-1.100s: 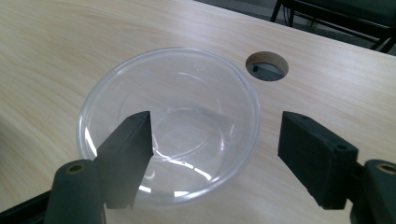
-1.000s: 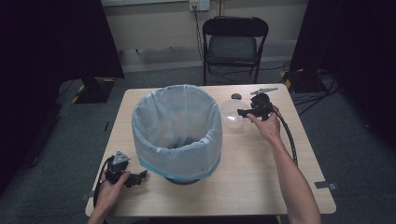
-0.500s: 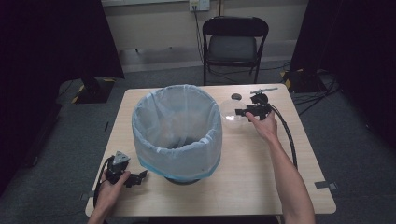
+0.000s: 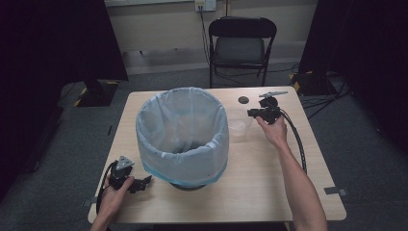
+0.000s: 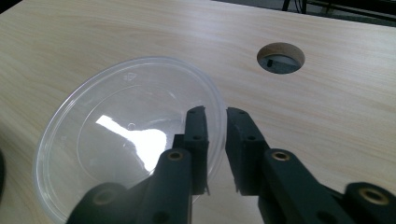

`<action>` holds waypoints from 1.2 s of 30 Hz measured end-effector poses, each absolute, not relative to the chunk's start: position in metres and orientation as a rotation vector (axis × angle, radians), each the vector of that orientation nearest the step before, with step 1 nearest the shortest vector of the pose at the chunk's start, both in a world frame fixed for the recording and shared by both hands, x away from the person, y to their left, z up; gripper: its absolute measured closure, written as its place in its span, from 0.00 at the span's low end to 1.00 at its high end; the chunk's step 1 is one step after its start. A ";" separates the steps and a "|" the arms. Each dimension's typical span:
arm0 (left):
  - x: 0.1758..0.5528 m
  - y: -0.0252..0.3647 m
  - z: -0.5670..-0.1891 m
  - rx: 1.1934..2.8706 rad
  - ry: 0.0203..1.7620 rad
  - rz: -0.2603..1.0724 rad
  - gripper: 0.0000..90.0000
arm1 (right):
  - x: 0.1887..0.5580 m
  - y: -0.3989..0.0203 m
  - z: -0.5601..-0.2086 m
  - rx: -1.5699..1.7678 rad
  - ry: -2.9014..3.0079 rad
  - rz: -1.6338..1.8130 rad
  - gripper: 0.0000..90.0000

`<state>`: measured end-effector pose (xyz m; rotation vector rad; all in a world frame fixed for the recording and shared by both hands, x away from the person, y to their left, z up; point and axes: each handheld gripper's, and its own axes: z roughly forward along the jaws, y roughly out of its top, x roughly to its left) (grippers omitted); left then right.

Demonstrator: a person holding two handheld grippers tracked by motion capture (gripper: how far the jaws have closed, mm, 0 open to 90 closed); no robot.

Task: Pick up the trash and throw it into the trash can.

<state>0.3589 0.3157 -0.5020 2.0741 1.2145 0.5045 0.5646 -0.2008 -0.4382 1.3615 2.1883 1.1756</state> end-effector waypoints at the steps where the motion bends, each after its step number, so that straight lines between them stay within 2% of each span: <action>1: 0.359 0.316 -0.502 2.075 1.214 0.505 0.00 | 0.564 -0.201 -0.438 1.361 2.188 1.176 0.91; 3: 0.359 0.316 -0.502 2.074 1.215 0.504 0.00 | 0.564 -0.201 -0.437 1.365 2.190 1.176 0.91; 4: 0.359 0.316 -0.502 2.074 1.214 0.505 0.00 | 0.566 -0.200 -0.438 1.375 2.193 1.166 0.69; 5: 0.359 0.316 -0.502 2.074 1.214 0.505 0.00 | 0.566 -0.200 -0.438 1.375 2.193 1.166 0.69; 6: 0.359 0.316 -0.502 2.074 1.215 0.504 0.00 | 0.568 -0.196 -0.439 1.402 2.208 1.161 0.44; 7: 0.359 0.316 -0.502 2.074 1.215 0.504 0.00 | 0.568 -0.196 -0.439 1.402 2.208 1.161 0.44; 8: 0.359 0.316 -0.502 2.075 1.214 0.505 0.00 | 0.573 -0.189 -0.443 1.414 2.248 1.155 0.27; 10: 0.359 0.316 -0.502 2.075 1.214 0.505 0.00 | 0.576 -0.183 -0.447 1.430 2.261 1.175 0.23; 14: 0.359 0.316 -0.502 2.074 1.215 0.504 0.00 | 0.579 -0.176 -0.452 1.452 2.296 1.275 0.31; 19: 0.359 0.316 -0.502 2.075 1.214 0.505 0.00 | 0.576 -0.180 -0.447 1.448 2.274 1.313 0.54; 21: 0.359 0.316 -0.502 2.074 1.215 0.504 0.00 | 0.573 -0.180 -0.443 1.434 2.268 1.322 0.61; 22: 0.359 0.316 -0.502 2.074 1.215 0.504 0.00 | 0.573 -0.180 -0.443 1.434 2.268 1.322 0.61; 24: 0.359 0.316 -0.502 2.074 1.215 0.504 0.00 | 0.568 -0.176 -0.436 1.403 2.250 1.337 0.69; 30: 0.359 0.316 -0.502 2.074 1.215 0.504 0.00 | 0.560 -0.169 -0.428 1.368 2.247 1.351 0.76; 31: 0.359 0.316 -0.502 2.074 1.215 0.504 0.00 | 0.558 -0.168 -0.425 1.356 2.238 1.396 0.83; 35: 0.359 0.316 -0.502 2.075 1.214 0.505 0.00 | 0.554 -0.165 -0.422 1.329 2.242 1.407 0.85; 36: 0.359 0.316 -0.502 2.075 1.214 0.505 0.00 | 0.552 -0.163 -0.419 1.315 2.250 1.422 0.89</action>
